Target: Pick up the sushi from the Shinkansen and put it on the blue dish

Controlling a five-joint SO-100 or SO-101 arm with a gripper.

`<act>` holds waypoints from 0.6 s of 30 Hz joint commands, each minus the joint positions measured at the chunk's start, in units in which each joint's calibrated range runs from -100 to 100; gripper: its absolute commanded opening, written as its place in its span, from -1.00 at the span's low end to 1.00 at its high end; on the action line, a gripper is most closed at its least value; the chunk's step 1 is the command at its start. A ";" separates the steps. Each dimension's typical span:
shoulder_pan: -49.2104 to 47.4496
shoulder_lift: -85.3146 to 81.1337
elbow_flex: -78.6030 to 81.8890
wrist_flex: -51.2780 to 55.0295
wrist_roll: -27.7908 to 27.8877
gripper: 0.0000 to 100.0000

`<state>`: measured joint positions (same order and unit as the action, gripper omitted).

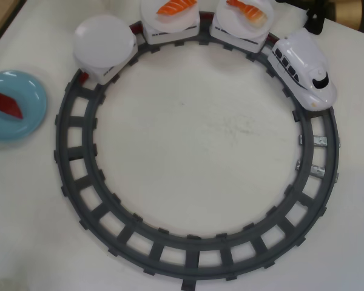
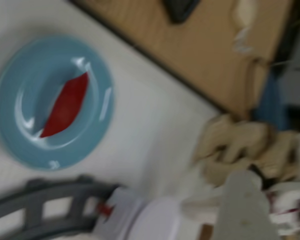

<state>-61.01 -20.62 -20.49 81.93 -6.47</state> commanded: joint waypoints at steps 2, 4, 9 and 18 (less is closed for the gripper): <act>-0.08 -16.91 11.84 -1.55 -0.12 -0.57; 0.45 -22.97 20.67 -4.18 -0.12 -0.57; 0.63 -38.56 44.57 -16.16 -0.02 -0.56; 0.63 -58.72 86.95 -38.32 -0.02 -0.56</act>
<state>-60.85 -75.12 55.54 48.82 -6.47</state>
